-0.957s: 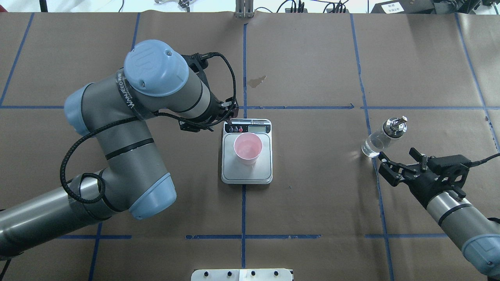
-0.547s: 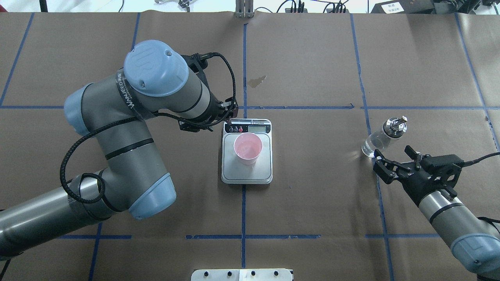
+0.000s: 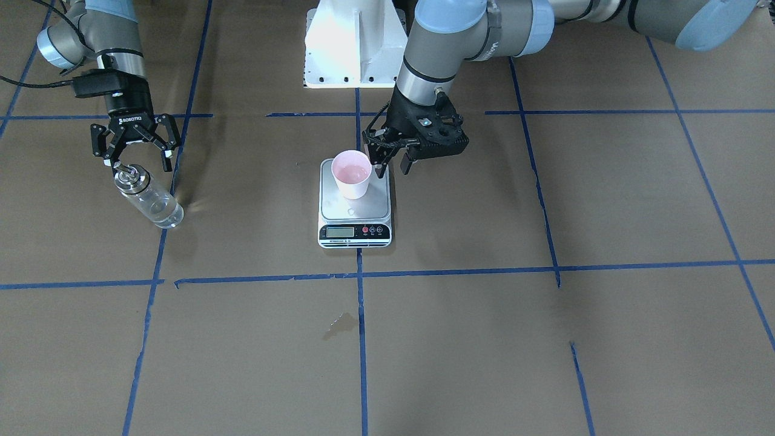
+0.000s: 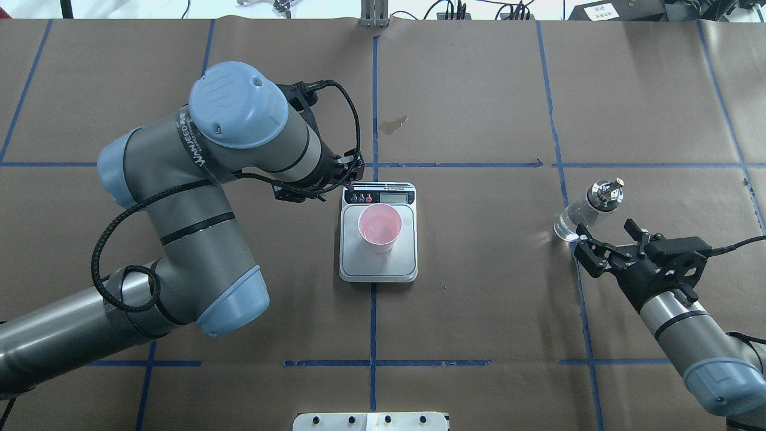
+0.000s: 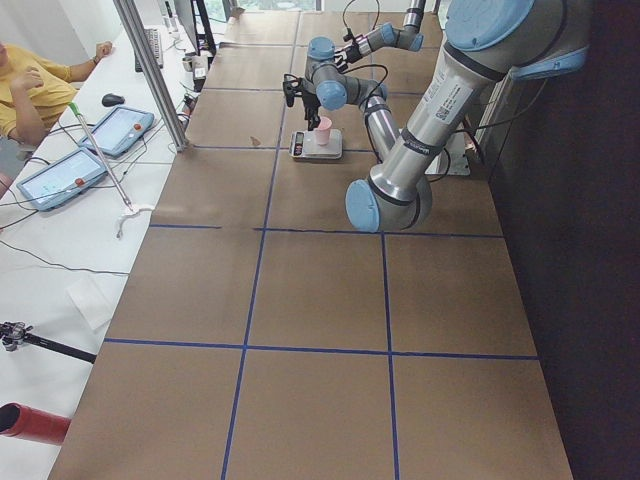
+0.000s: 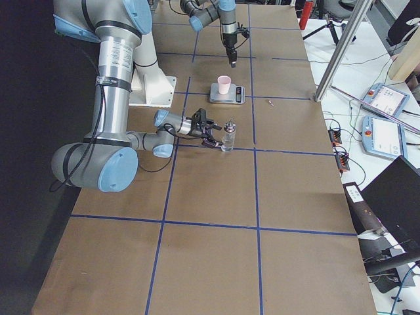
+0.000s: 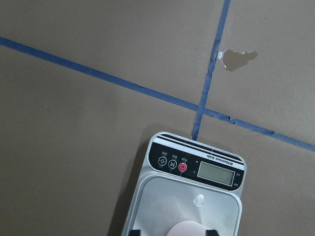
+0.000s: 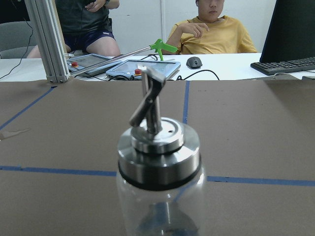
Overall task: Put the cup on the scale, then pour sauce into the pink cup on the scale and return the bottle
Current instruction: 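Grasp the glass bottle with the right gripper and lift it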
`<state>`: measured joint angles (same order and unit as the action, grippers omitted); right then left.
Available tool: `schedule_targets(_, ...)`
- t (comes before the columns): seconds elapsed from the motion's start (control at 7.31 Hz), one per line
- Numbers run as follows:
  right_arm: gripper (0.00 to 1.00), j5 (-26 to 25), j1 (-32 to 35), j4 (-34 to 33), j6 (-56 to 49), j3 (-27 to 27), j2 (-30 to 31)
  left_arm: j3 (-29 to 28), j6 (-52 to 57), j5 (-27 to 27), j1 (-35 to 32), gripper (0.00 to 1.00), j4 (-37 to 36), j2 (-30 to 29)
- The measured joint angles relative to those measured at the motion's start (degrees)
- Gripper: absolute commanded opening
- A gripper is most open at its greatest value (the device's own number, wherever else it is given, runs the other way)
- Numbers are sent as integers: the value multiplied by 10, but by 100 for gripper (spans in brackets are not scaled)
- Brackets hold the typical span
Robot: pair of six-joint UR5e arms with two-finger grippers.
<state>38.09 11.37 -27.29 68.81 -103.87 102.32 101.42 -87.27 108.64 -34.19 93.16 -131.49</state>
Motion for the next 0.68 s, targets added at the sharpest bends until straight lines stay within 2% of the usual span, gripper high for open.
schedule_targets(0.68,98,-10,2,-7,2,17,-16,0,0,0,0,54,-1,1)
